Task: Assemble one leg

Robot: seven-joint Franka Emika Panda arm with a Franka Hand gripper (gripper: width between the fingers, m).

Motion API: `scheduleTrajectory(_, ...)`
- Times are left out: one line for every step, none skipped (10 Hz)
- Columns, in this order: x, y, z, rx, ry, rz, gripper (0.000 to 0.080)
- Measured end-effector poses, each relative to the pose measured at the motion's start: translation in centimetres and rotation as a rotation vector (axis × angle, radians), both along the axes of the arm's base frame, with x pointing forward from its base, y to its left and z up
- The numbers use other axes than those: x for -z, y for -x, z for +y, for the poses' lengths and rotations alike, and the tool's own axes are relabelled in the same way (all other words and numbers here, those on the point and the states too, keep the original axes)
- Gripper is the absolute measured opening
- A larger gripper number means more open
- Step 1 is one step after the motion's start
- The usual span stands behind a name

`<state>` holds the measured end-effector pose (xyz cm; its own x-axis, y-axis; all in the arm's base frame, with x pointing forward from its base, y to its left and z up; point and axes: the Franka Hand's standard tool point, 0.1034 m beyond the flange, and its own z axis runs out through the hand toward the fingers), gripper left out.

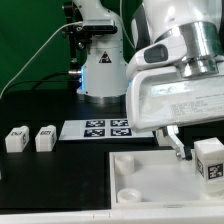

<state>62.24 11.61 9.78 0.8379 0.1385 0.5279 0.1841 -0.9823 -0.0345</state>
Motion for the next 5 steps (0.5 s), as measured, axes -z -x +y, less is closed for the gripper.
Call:
scheduleTrajectory(-0.7,-0.1,-0.1,-0.003,0.002,0.026,0.0649)
scheduleTrajectory(-1.0,-0.6,-0.3,0.002,0.001,0.028,0.0649)
scheduleTrajectory(-0.7,-0.8,-0.4,-0.003,0.002,0.097,0.0649)
scheduleTrajectory(-0.8,-1.2,-0.3,-0.010,0.003,0.201,0.0649)
scheduleTrajectory(-1.0,-1.6,-0.1,-0.020,0.003,0.300,0.0649)
